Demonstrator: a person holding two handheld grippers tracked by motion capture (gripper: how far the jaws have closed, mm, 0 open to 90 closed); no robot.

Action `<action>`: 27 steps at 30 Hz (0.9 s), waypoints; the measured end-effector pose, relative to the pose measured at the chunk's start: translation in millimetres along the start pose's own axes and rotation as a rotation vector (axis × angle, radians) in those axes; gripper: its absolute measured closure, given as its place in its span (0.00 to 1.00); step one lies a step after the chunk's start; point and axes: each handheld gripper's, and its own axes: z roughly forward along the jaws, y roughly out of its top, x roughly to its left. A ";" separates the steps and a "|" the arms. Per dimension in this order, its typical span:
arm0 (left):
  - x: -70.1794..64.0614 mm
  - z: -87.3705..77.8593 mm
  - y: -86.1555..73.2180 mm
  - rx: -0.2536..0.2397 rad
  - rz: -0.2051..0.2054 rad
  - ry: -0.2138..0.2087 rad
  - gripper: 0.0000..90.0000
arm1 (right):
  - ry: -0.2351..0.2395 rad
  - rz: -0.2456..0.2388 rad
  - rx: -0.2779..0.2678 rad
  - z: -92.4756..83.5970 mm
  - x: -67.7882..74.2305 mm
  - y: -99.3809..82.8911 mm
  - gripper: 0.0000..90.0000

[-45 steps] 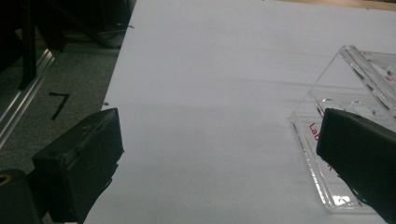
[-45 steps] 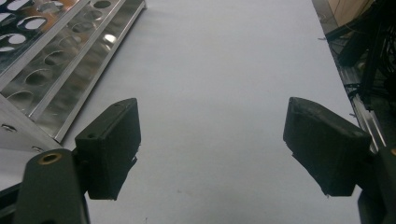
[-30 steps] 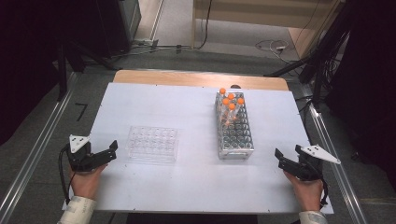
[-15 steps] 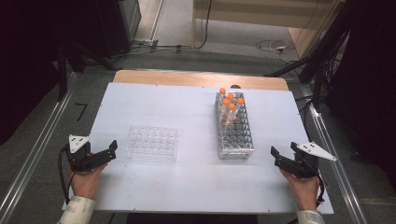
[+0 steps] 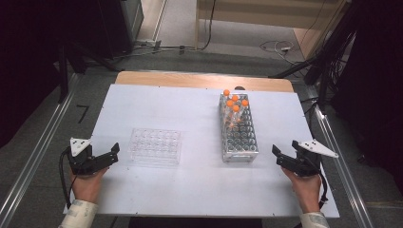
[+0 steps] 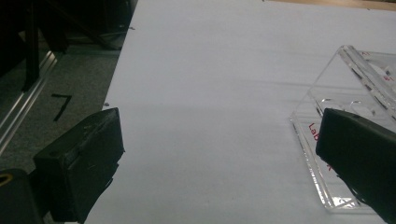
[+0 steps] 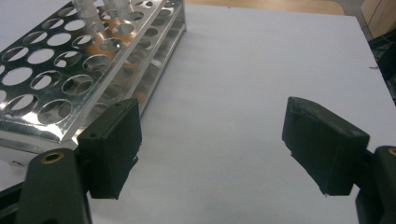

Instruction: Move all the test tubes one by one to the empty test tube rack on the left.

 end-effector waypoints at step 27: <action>0.8 -1.9 -0.8 -0.002 -0.010 0.001 0.01 | 0.077 -0.027 0.010 42.7 21.8 45.1 0.23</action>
